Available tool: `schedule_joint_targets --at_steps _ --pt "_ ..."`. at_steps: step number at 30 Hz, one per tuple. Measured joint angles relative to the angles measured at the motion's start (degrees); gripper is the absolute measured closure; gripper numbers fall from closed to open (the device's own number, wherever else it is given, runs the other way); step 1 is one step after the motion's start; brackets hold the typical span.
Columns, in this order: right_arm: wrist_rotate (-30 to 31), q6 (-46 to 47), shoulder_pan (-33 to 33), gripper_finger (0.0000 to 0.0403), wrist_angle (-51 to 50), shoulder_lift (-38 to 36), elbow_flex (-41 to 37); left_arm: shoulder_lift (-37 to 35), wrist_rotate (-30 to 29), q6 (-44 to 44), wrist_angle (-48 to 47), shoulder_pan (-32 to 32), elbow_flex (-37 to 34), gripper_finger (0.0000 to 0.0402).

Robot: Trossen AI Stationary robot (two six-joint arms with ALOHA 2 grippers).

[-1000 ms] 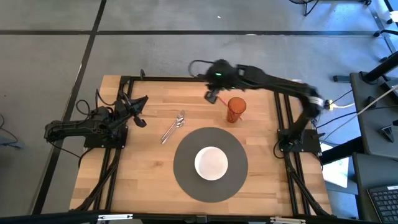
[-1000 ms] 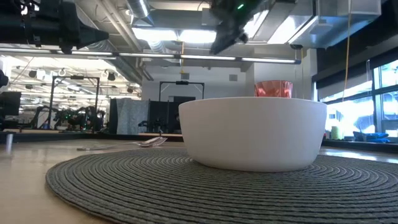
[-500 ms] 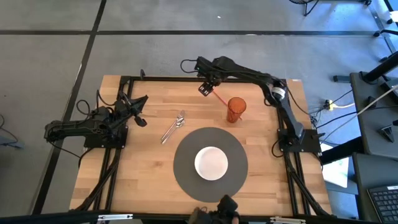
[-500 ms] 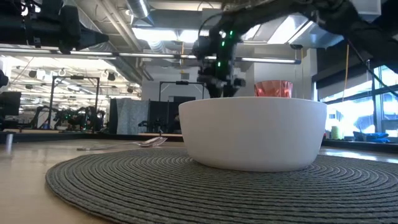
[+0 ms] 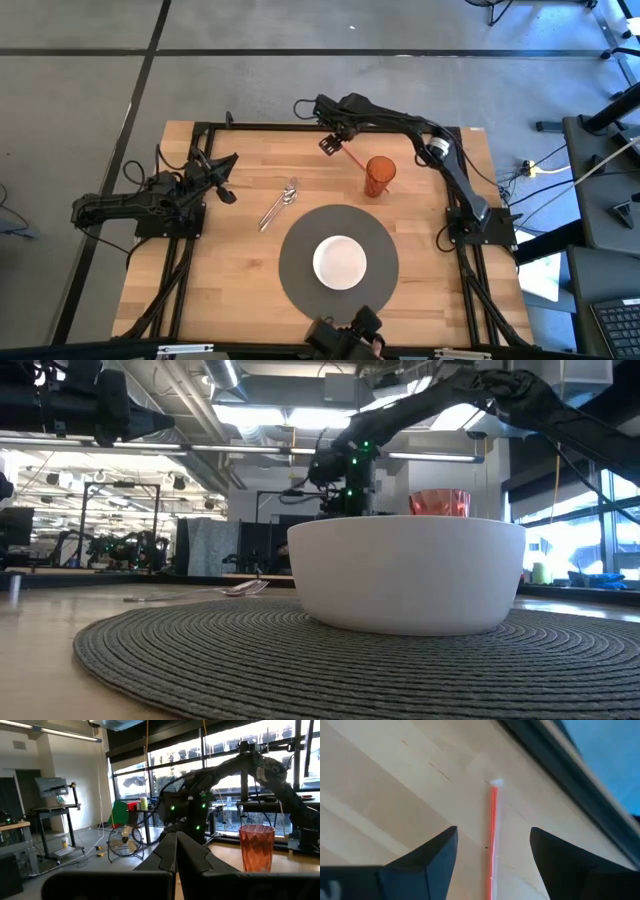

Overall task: Pick & Place Utensil
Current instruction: Put the red straw into the orange glass

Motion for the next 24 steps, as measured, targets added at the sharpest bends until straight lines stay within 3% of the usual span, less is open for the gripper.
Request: schedule_joint_targets --at_steps 11,16,24 --pt "-0.4 -0.3 -1.5 0.0154 -3.0 3.7 0.0 0.0 0.0 0.0 0.0 0.0 0.0 0.0394" --pt "-4.7 -0.4 -3.3 0.0156 -3.3 4.3 0.0 0.0 0.0 0.0 -0.5 0.0 0.0 0.0394" --pt "-7.9 -2.4 -3.8 0.0193 -3.3 4.3 0.0 0.0 -0.1 0.1 -0.5 0.0 0.0 0.0395"
